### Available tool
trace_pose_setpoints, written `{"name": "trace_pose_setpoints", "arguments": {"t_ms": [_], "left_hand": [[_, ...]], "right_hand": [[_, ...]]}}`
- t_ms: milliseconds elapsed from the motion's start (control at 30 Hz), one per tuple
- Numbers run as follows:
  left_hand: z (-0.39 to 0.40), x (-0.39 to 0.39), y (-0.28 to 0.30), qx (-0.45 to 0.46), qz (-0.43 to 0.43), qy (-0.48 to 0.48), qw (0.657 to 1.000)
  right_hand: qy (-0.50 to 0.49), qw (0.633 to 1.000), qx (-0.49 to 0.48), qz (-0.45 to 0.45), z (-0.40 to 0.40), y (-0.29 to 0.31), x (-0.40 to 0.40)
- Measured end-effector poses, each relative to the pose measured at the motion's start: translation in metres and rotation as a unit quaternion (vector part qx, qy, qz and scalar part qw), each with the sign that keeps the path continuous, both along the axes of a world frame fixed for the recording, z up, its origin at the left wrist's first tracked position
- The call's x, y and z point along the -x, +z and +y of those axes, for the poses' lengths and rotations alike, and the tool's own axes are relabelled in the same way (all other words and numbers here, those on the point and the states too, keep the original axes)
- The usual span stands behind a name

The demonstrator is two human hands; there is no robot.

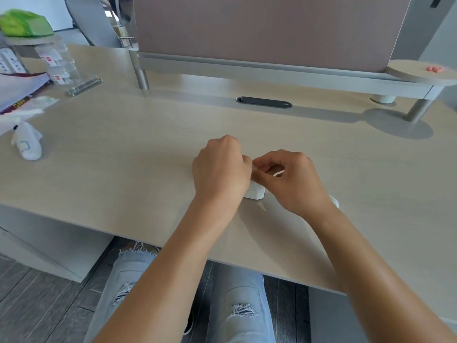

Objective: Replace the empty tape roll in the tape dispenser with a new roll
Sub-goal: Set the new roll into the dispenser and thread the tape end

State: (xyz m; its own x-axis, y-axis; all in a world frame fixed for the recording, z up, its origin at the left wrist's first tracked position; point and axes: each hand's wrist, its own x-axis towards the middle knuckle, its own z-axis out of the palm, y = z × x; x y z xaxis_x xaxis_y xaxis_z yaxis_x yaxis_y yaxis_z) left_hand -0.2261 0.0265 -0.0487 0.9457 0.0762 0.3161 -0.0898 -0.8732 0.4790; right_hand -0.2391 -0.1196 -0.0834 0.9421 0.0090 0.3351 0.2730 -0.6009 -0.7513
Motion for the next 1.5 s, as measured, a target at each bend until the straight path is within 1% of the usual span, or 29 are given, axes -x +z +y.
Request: {"name": "trace_pose_setpoints", "arguments": {"t_ms": [133, 200, 300, 400, 500, 700, 800, 900, 967, 1067, 1233, 1333, 1500], "left_hand": [[0.008, -0.004, 0.000, -0.001, -0.013, -0.017, 1.000], [0.014, -0.006, 0.000, 0.013, -0.019, -0.019, 1.000], [0.027, -0.012, -0.004, 0.064, 0.000, -0.024, 0.998], [0.038, -0.014, -0.007, 0.126, 0.025, -0.024, 0.991], [0.045, -0.012, -0.006, 0.167, 0.042, -0.021, 0.985], [0.060, -0.015, -0.005, 0.267, 0.077, -0.025, 0.960], [0.067, -0.020, -0.012, 0.337, 0.103, -0.031, 0.935], [0.076, -0.026, -0.022, 0.370, 0.114, -0.032, 0.921], [0.080, -0.028, -0.024, 0.408, 0.128, -0.034, 0.903], [0.085, -0.031, -0.028, 0.493, 0.145, -0.027, 0.857], [0.094, -0.034, -0.033, 0.598, 0.182, -0.021, 0.780], [0.099, -0.033, -0.034, 0.634, 0.194, -0.016, 0.749], [0.104, -0.034, -0.037, 0.664, 0.198, -0.016, 0.721]], "right_hand": [[-0.025, 0.998, 0.058, -0.013, 0.010, 0.007, 0.003], [-0.034, 0.995, 0.093, -0.020, 0.016, 0.011, 0.003], [-0.044, 0.991, 0.129, -0.011, 0.025, 0.014, 0.002], [-0.053, 0.985, 0.161, 0.017, 0.030, 0.016, 0.002], [-0.060, 0.981, 0.178, 0.043, 0.033, 0.020, 0.003], [-0.081, 0.972, 0.211, 0.062, 0.035, 0.025, 0.002], [-0.082, 0.973, 0.206, 0.057, 0.040, 0.027, -0.001], [-0.085, 0.978, 0.184, 0.052, 0.049, 0.027, -0.004], [-0.090, 0.983, 0.156, 0.047, 0.056, 0.026, -0.007], [-0.100, 0.988, 0.111, 0.039, 0.064, 0.024, -0.012], [-0.112, 0.990, 0.063, 0.050, 0.073, 0.021, -0.019], [-0.114, 0.991, 0.051, 0.058, 0.077, 0.018, -0.022], [-0.117, 0.990, 0.031, 0.069, 0.083, 0.014, -0.027]]}}
